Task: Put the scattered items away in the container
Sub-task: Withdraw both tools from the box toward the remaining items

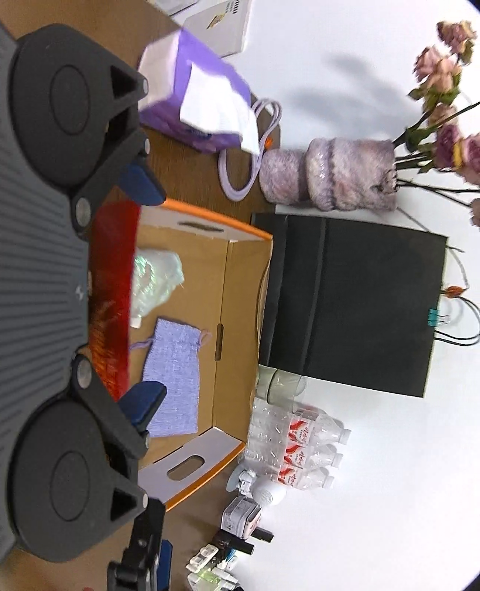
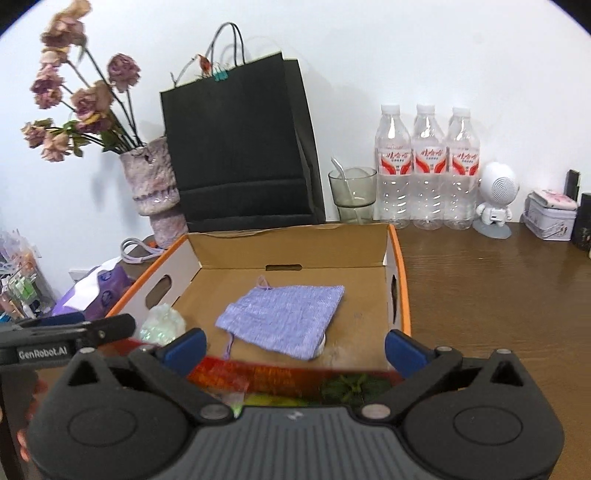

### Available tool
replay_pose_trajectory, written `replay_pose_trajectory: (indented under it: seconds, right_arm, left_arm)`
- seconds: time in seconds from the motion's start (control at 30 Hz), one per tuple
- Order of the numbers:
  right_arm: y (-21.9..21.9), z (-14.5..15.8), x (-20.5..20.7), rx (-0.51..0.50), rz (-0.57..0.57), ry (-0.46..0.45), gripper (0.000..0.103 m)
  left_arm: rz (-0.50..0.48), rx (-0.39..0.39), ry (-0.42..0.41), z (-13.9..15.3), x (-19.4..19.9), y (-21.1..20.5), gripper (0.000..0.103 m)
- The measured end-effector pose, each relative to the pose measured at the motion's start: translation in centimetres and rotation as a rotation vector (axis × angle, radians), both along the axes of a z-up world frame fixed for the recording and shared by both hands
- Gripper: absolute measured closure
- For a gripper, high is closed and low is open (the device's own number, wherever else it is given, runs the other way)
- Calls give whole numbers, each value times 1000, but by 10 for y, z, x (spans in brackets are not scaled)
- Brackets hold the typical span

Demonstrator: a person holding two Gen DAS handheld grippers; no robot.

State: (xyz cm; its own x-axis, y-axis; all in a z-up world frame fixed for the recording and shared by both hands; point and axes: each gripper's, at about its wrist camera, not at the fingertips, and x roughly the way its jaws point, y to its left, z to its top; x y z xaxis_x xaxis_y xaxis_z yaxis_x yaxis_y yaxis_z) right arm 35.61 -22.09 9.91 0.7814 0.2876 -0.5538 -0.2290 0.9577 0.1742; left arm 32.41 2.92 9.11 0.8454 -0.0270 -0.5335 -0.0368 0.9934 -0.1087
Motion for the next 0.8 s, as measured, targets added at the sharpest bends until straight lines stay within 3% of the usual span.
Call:
replay_pose_trajectory:
  seconds: [0.23,0.5,0.63,0.8]
  right_arm:
    - [1,-3,-51,-55,42,-35,0]
    - [-4,-28,-104,-73,62,-27,0]
    - [-10,-43,-122,-61,46,-8,0]
    - [-13,-58,-139,-66,26,8,0]
  left_arm:
    - [-48,23,-7,2,-51,6,0]
    - [-130,-2,37,-21,-98,3,0]
    - [-150,-27,55,-34,-115,-1,0]
    - [-178,-3,45,-41,-122,-16,0]
